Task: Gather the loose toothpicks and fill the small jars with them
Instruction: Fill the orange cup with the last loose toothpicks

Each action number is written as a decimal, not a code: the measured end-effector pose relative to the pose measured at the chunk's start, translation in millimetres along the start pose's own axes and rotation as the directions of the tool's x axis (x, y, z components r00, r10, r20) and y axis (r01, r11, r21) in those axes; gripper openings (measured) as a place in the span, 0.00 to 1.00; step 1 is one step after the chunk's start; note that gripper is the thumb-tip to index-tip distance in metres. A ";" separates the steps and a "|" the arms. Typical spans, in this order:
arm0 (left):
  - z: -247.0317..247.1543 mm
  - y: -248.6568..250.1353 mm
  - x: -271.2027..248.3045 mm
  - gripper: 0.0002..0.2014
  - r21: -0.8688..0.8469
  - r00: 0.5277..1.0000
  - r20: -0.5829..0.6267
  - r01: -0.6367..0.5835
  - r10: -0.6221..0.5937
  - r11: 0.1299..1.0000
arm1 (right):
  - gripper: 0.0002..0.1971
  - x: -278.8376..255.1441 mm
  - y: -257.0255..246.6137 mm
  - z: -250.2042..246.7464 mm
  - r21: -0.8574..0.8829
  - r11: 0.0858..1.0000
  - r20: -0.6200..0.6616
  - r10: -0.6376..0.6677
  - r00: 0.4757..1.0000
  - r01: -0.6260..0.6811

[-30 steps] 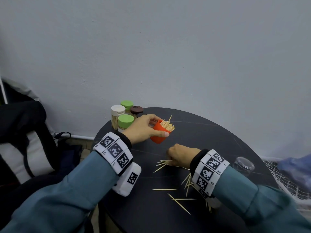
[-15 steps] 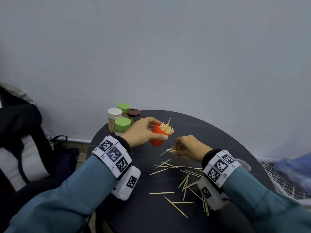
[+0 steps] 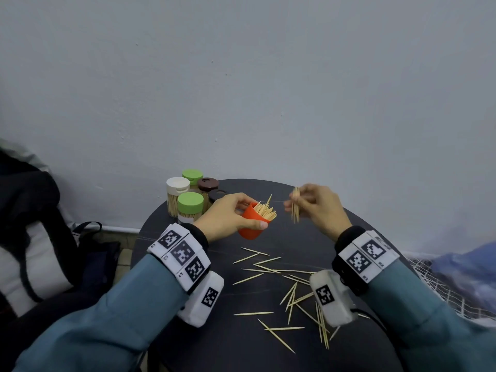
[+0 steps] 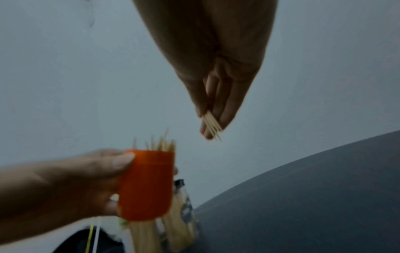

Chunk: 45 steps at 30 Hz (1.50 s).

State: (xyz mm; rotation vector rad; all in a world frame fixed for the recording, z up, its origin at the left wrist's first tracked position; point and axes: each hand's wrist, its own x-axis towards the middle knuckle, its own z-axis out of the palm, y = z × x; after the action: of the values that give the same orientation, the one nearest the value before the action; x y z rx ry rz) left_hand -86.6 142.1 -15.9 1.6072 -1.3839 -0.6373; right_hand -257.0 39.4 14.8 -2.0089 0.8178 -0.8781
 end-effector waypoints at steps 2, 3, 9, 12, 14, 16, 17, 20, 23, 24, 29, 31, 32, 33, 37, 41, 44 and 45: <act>1.1 -0.8 0.7 0.27 0.006 1.000 0.003 0.004 -0.004 1.000 | 0.04 0.6 -11.4 2.8 0.131 0.988 -0.130 -0.059 0.990 0.076; 1.5 -1.0 1.1 0.27 0.003 1.000 0.002 0.005 -0.005 1.000 | 0.05 0.3 -15.9 5.4 0.157 0.981 -0.170 -0.089 0.981 0.116; 2.8 -1.8 3.0 0.26 -0.064 1.000 -0.008 0.004 -0.004 0.998 | 0.06 -6.6 -20.0 34.4 0.125 0.980 -0.152 -0.133 0.979 0.153; 1.8 -1.2 2.7 0.25 -0.077 1.000 -0.029 -0.005 0.003 0.997 | 0.08 -11.5 -13.3 42.2 0.122 0.986 -0.087 -0.103 0.991 0.114; 1.0 -0.5 2.2 0.25 -0.080 1.000 -0.027 -0.005 0.003 0.997 | 0.09 -11.7 -11.0 41.3 0.109 0.988 -0.079 -0.099 0.992 0.107; 0.1 -0.8 1.7 0.25 -0.078 1.000 -0.027 -0.004 0.002 0.997 | 0.11 -10.4 -10.9 38.9 0.086 0.989 -0.083 -0.114 0.990 0.121; -0.4 -0.9 1.5 0.25 -0.077 1.000 -0.027 -0.002 0.000 0.997 | 0.12 -10.1 -11.2 38.0 0.067 0.989 -0.084 -0.125 0.989 0.130; -1.7 -0.8 0.6 0.25 -0.082 1.000 -0.025 0.001 -0.003 0.997 | 0.16 -10.8 -12.7 38.4 0.003 0.991 -0.028 -0.136 0.990 0.136; -2.3 -0.5 -0.7 0.25 -0.071 0.999 -0.034 0.004 -0.006 0.997 | 0.18 -16.6 -14.3 43.6 -0.036 0.993 0.106 -0.106 0.989 0.111; -2.2 -0.9 -0.6 0.25 -0.068 0.999 -0.042 0.002 -0.005 0.998 | 0.19 -18.6 -13.7 46.0 -0.042 0.993 0.142 -0.104 0.984 0.111; -4.8 -3.2 -0.5 0.24 -0.065 0.996 -0.084 0.000 -0.006 0.998 | 0.21 -20.0 -15.7 49.3 -0.102 0.987 0.160 -0.105 0.981 0.122; -6.0 -3.5 -0.6 0.25 -0.057 0.996 -0.085 0.002 -0.007 0.998 | 0.20 -18.4 -18.1 47.2 -0.087 0.990 0.171 -0.095 0.981 0.111; -6.5 -3.9 -0.8 0.25 -0.054 0.996 -0.085 0.006 -0.011 0.999 | 0.21 -17.9 -18.7 47.3 -0.085 0.991 0.211 -0.082 0.974 0.101; -6.9 -4.1 -1.4 0.25 -0.054 0.996 -0.084 0.010 -0.015 0.998 | 0.21 -17.9 -18.3 47.7 -0.092 0.991 0.254 -0.072 0.965 0.099; -9.8 -3.1 -3.2 0.27 -0.067 0.995 -0.096 0.025 -0.032 0.997 | 0.22 -18.7 -15.2 47.5 -0.071 0.992 0.224 -0.087 0.971 0.105; -12.6 -1.0 -5.6 0.28 -0.076 0.990 -0.131 0.035 -0.045 0.996 | 0.20 -9.5 -9.4 39.9 -0.204 0.979 0.189 0.009 0.982 0.030; -15.0 -1.2 -7.4 0.28 -0.085 0.987 -0.151 0.038 -0.051 0.996 | 0.28 -4.8 -0.2 35.6 -0.611 0.787 0.496 0.296 0.816 0.086; -15.8 -1.1 -7.9 0.28 -0.086 0.987 -0.153 0.038 -0.051 0.996 | 0.35 -5.2 2.3 37.1 -0.700 0.701 0.540 0.396 0.743 0.135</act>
State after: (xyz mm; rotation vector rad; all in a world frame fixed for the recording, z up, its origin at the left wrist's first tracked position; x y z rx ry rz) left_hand -74.8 154.2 -10.8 1.5906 -1.1967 -0.5758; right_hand -230.9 57.0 -5.6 -2.6065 0.9333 0.3803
